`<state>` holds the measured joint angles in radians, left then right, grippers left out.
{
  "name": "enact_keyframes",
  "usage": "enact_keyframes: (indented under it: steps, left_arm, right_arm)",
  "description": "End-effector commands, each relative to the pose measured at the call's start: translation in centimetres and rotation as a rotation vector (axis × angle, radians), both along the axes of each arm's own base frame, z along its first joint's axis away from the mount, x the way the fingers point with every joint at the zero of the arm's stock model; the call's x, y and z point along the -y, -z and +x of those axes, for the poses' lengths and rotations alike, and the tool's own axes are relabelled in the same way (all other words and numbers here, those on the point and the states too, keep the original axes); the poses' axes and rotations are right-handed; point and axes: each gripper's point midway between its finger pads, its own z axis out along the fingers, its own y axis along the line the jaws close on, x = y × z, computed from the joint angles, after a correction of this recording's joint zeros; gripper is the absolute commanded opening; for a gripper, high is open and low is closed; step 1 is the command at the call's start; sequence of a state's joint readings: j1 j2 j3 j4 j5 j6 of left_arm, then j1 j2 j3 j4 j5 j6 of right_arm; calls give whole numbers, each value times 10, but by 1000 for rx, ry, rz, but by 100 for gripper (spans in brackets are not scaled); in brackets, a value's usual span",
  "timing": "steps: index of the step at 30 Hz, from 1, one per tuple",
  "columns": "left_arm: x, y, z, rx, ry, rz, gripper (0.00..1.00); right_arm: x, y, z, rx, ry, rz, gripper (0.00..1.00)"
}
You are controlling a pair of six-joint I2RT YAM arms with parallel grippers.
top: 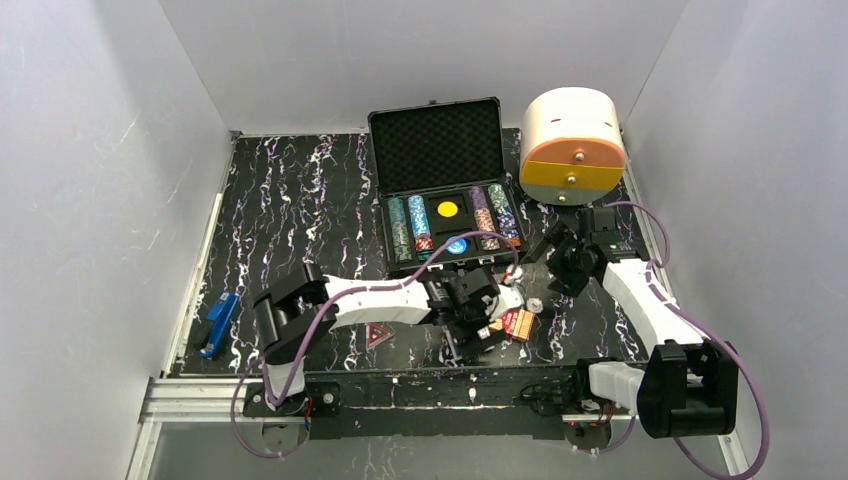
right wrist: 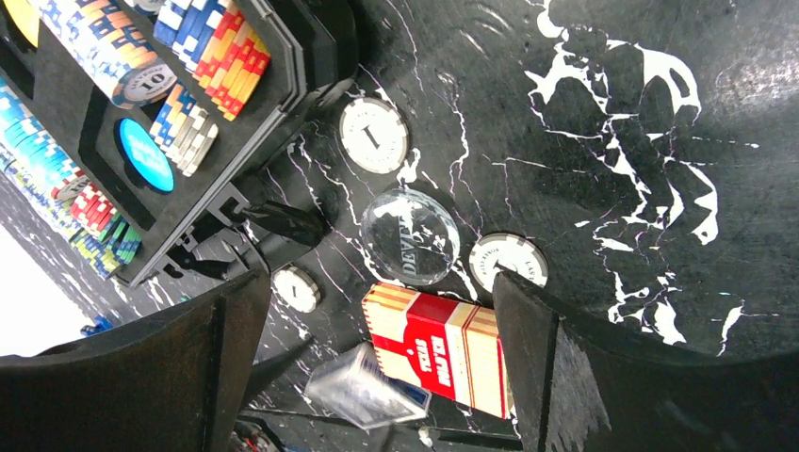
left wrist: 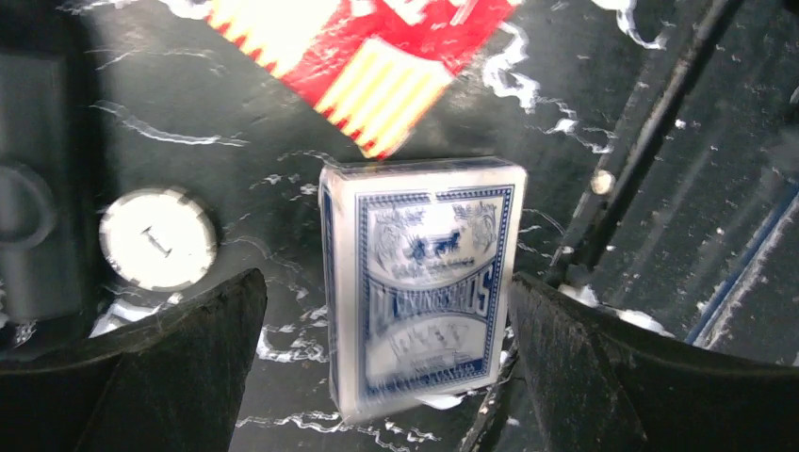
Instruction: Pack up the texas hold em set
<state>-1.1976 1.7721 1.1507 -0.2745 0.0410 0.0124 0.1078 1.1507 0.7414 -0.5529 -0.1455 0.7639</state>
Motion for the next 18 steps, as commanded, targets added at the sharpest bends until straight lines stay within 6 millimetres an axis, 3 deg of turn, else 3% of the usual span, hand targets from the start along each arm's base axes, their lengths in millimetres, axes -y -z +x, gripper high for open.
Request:
enact_keyframes:
  steps: [1, 9, 12, 15, 18]
  left_arm:
    - [-4, 11, -20, -26, 115, 81, 98]
    - [-11, 31, -27, -47, 144, 151, 89]
    - [-15, 33, -17, 5, 127, 179, 77]
    - [-15, 31, -7, 54, 118, 189, 56]
    - [-8, 15, -1, 96, 124, 156, 42]
  right_arm:
    - [-2, -2, 3, 32, -14, 51, 96]
    - [5, 3, 3, 28, -10, 51, 96]
    - [7, 3, 2, 31, -5, 52, 96]
    - [8, 3, 1, 33, -4, 55, 96]
    - [9, 1, 1, 39, -3, 53, 96]
